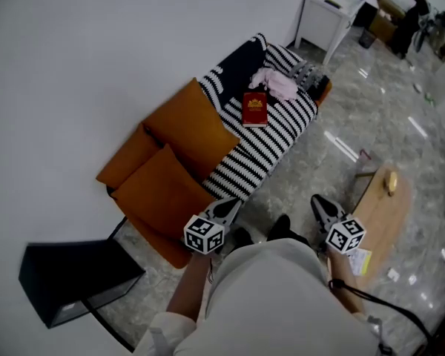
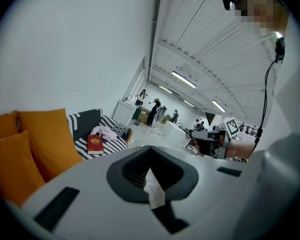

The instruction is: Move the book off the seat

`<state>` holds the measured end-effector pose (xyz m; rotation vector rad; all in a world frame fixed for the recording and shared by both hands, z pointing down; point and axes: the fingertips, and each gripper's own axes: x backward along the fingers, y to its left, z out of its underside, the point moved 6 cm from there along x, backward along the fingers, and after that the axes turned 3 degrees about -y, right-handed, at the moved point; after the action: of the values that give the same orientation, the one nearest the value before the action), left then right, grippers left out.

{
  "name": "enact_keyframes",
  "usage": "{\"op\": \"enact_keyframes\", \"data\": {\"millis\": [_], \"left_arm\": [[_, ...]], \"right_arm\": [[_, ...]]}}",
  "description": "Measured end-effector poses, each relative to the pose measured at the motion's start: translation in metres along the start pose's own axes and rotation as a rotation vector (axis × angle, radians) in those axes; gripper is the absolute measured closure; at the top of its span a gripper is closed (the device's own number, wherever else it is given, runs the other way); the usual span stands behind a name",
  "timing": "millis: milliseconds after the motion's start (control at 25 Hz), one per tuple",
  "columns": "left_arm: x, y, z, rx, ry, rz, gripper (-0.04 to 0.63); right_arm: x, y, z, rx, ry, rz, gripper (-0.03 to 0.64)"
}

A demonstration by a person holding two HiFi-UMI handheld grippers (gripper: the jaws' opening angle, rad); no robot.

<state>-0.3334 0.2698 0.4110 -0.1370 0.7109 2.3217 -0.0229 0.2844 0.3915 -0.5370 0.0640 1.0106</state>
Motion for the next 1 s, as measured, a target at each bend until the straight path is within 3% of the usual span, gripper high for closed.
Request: {"op": "enact_keyframes", "data": {"millis": [480,1000], "left_arm": [[-0.029,0.024,-0.019,0.031,-0.017,-0.013,0.594],[-0.117,0.053,-0.064,0.055,-0.012,-0.066,0.594]], "right_arm": [[-0.052,-0.027,-0.017,-0.021,0.043,-0.075,0.569],[-0.127,-0.106,-0.074,-0.047,0.094,-0.147,0.569]]}}
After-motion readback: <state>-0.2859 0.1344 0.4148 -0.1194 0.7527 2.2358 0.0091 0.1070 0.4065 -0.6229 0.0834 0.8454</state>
